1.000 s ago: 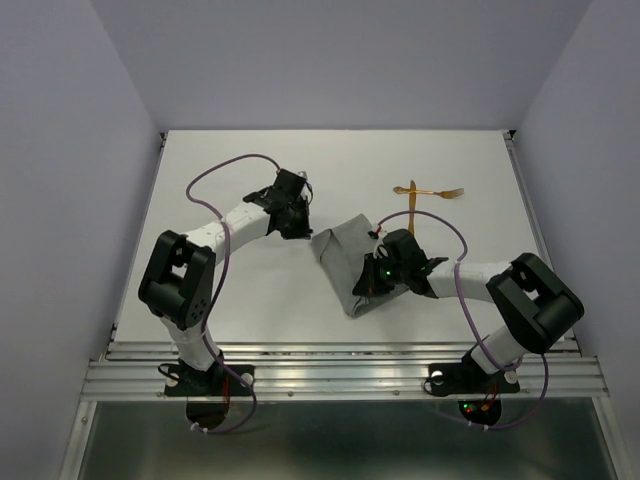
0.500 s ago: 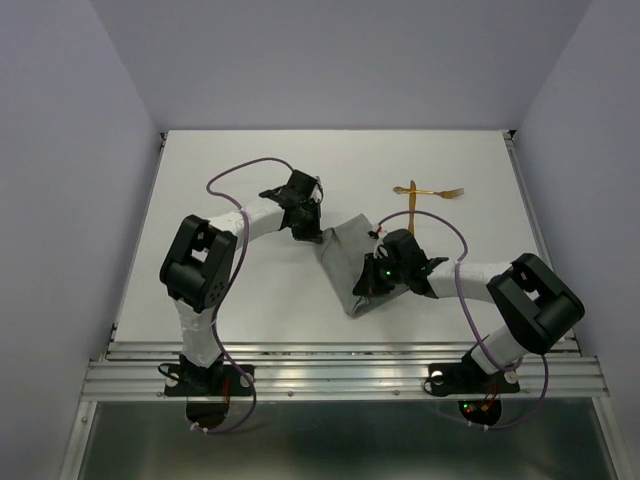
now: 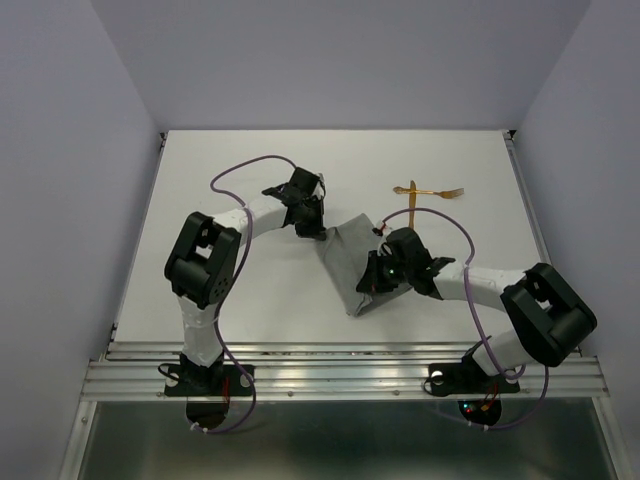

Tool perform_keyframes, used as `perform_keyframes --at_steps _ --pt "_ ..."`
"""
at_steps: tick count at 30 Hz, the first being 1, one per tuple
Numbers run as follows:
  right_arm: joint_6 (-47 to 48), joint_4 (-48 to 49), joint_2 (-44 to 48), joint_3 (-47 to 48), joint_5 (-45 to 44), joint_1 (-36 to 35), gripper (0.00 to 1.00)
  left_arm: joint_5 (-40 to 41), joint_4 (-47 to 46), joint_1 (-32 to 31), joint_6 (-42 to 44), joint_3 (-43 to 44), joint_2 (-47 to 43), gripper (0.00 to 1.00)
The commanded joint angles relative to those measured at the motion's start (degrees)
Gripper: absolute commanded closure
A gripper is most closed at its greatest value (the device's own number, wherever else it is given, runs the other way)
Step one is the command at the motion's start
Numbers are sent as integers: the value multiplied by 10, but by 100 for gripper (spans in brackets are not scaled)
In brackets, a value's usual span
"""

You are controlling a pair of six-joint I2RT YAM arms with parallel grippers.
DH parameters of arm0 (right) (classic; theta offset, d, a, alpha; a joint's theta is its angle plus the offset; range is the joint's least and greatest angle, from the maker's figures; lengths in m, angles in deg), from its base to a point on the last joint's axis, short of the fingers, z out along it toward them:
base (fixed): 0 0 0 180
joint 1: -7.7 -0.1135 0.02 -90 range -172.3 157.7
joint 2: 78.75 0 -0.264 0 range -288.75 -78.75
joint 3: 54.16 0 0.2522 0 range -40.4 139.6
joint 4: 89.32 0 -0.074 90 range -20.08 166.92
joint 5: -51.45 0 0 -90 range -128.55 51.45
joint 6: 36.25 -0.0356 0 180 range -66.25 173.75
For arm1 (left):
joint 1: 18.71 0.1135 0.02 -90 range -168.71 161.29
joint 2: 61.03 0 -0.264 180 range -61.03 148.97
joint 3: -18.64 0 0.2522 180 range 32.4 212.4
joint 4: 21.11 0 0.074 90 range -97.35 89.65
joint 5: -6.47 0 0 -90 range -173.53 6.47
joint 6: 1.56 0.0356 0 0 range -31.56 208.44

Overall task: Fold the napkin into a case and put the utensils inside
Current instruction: Fold the lower triangle-folded napkin at the center of the board.

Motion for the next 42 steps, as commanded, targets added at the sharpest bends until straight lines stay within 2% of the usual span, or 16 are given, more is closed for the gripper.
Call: perform_keyframes --at_steps 1,23,42 --pt "5 -3 9 20 -15 2 99 -6 -6 -2 2 26 4 100" --pt "63 -38 0 74 -16 7 99 4 2 -2 5 30 -2 100" --pt "80 -40 -22 66 -12 35 99 24 11 -2 -2 49 9 100"
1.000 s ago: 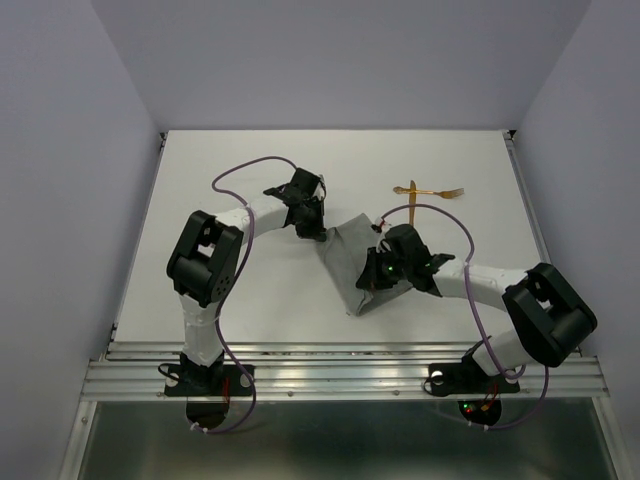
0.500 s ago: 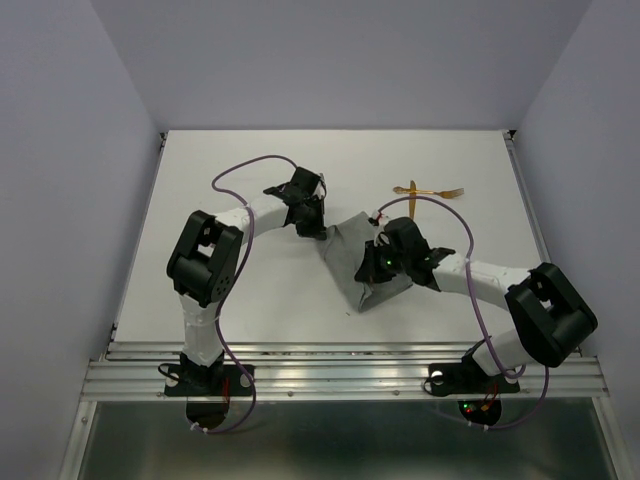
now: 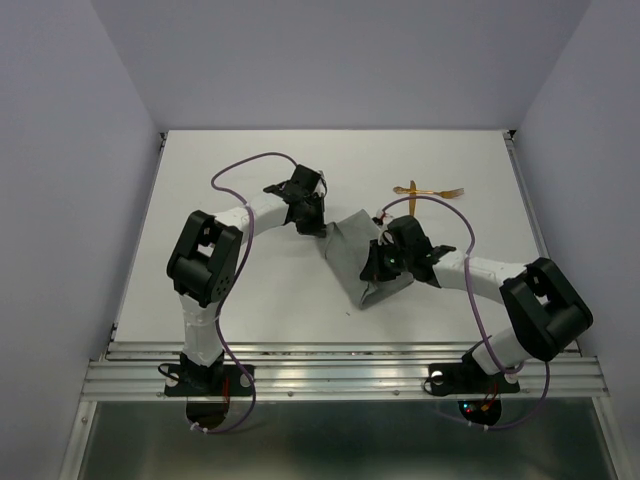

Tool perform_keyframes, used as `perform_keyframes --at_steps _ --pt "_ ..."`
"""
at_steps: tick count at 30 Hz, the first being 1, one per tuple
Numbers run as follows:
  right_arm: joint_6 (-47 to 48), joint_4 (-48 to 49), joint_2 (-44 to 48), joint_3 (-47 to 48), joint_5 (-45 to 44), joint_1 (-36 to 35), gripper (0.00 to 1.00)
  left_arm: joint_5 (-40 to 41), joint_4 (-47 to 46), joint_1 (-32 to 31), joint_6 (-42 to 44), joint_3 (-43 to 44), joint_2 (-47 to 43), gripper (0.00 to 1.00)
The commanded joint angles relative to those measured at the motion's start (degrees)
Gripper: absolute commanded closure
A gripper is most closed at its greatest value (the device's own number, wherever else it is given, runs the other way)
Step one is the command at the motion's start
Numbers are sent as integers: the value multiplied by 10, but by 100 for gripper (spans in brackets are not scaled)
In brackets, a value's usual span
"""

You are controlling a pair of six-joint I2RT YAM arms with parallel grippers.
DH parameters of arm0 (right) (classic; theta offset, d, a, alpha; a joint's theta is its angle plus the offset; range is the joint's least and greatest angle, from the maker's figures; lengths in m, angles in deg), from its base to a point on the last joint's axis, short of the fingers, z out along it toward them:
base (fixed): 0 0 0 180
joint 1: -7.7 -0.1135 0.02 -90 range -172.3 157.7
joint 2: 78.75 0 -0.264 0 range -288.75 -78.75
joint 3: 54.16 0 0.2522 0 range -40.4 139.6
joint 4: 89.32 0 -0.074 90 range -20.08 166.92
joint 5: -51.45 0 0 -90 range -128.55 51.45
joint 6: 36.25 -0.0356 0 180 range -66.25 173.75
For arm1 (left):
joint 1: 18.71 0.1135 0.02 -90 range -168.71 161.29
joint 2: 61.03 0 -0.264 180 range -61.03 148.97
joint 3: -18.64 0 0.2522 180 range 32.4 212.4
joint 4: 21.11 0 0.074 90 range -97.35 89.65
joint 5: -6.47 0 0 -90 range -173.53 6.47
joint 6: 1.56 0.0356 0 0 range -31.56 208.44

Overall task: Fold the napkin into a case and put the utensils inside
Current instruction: Fold the lower triangle-folded napkin at the center of the board.

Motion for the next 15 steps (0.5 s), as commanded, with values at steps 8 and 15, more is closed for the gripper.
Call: perform_keyframes --at_steps 8,15 --pt "14 10 -5 -1 -2 10 99 27 8 -2 -9 40 15 100" --pt "16 10 -8 -7 -9 15 99 26 6 -2 -11 43 33 100"
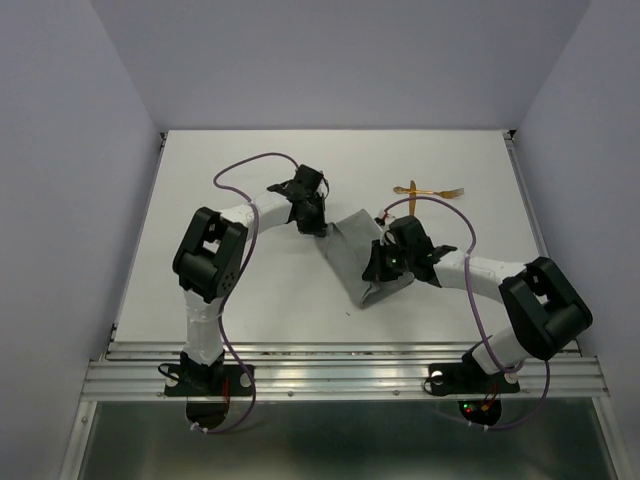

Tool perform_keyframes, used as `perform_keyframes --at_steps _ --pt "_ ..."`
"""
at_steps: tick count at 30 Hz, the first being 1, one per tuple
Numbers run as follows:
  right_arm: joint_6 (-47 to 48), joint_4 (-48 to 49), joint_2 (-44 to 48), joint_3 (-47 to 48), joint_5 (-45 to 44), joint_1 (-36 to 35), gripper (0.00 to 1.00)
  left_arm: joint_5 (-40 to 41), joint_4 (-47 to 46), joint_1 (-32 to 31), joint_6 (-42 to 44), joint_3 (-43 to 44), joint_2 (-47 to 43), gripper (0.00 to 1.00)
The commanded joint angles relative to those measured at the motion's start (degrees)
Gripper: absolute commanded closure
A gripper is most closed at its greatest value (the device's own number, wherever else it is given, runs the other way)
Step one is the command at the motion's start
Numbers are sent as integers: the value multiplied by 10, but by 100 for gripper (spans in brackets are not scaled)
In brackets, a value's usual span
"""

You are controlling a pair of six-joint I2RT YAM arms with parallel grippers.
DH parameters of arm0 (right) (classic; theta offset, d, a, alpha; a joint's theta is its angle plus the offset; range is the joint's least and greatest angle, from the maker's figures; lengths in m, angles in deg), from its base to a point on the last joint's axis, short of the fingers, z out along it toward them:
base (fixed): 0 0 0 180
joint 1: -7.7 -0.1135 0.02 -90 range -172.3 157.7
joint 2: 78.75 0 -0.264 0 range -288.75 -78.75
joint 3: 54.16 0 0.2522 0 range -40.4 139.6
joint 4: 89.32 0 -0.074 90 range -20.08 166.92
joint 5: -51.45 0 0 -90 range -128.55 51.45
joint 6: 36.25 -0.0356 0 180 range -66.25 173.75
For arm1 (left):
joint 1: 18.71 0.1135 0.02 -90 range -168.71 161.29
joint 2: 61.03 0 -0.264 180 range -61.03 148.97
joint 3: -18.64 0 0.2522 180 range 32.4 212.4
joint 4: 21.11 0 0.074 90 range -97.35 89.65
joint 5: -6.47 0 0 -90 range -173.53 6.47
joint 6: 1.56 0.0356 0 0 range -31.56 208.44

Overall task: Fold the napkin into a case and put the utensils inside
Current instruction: Fold the lower triangle-folded napkin at the center of the board.

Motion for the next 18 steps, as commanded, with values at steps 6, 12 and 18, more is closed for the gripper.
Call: perform_keyframes --at_steps 6,12,18 --pt "16 13 -11 -2 -21 4 99 9 6 -2 -2 25 18 100" --pt "17 13 -4 -1 -27 10 99 22 11 -1 -4 23 24 100" --pt "18 -17 -6 6 -66 10 80 22 12 -1 -1 26 25 100"
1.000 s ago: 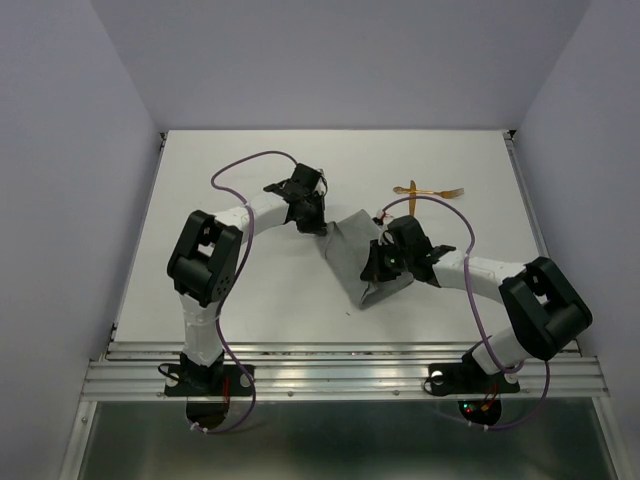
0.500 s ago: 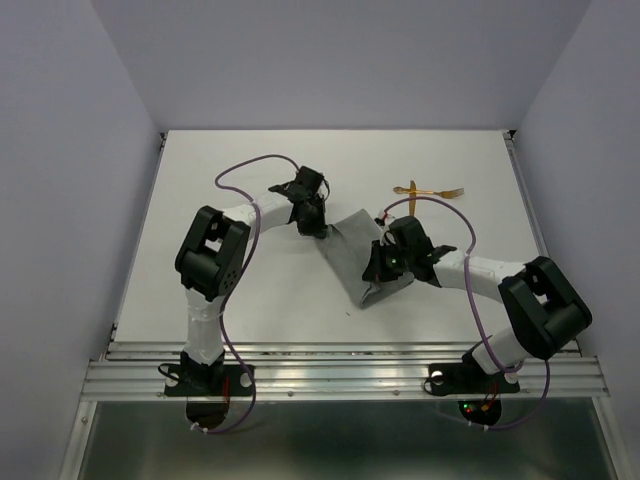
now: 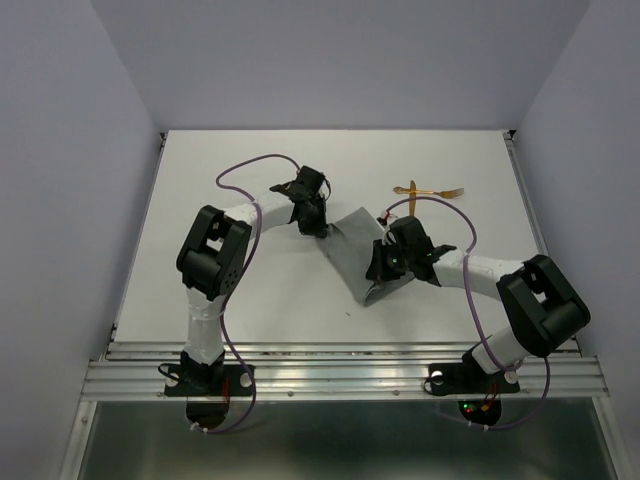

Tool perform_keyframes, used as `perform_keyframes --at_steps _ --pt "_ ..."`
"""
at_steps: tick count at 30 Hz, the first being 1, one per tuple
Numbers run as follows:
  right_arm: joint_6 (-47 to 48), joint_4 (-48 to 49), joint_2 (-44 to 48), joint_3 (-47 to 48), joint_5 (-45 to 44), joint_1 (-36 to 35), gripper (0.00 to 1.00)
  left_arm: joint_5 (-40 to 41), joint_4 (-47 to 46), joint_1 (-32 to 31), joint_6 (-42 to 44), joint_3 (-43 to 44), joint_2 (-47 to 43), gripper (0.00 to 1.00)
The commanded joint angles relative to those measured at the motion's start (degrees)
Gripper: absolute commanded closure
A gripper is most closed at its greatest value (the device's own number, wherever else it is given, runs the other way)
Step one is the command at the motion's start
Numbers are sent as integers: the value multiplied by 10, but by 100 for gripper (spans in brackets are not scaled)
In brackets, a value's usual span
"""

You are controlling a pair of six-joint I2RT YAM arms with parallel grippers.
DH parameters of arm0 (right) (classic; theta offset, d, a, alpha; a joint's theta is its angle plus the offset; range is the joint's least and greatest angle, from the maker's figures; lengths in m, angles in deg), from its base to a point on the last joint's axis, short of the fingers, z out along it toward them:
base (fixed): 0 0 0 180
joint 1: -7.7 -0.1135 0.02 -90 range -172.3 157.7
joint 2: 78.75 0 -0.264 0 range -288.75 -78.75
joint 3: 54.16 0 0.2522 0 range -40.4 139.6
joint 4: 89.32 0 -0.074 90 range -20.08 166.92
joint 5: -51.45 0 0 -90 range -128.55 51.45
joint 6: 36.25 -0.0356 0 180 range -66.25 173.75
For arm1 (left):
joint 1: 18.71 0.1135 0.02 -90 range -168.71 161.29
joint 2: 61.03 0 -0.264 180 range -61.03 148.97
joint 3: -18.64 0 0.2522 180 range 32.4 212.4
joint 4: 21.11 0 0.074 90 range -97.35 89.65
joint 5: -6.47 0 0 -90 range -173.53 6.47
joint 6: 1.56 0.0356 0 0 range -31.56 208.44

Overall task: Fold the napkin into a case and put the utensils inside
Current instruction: Fold the lower triangle-folded napkin at the center of the board.

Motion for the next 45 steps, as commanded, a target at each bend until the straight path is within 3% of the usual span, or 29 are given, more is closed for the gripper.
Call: perform_keyframes --at_steps 1,4,10,18,21,22,28,45 --pt "9 -21 8 10 -40 3 75 16 13 -1 5 17 5 100" --pt "9 -49 48 18 -52 3 62 18 14 -1 5 17 4 100" --pt "3 -108 122 43 -70 -2 50 5 6 -1 2 9 6 100" --pt "-69 -158 184 43 -83 -45 46 10 7 -1 2 3 2 100" --pt "-92 -158 176 54 -108 -110 54 13 10 0 2 5 1 100" --pt "-100 -152 160 64 -112 -137 61 15 11 0 3 7 3 100" --pt "-108 -116 89 59 -93 -167 78 14 16 1 5 19 8 100" --pt "-86 -145 66 28 -204 -151 85 12 15 4 10 14 1 100"
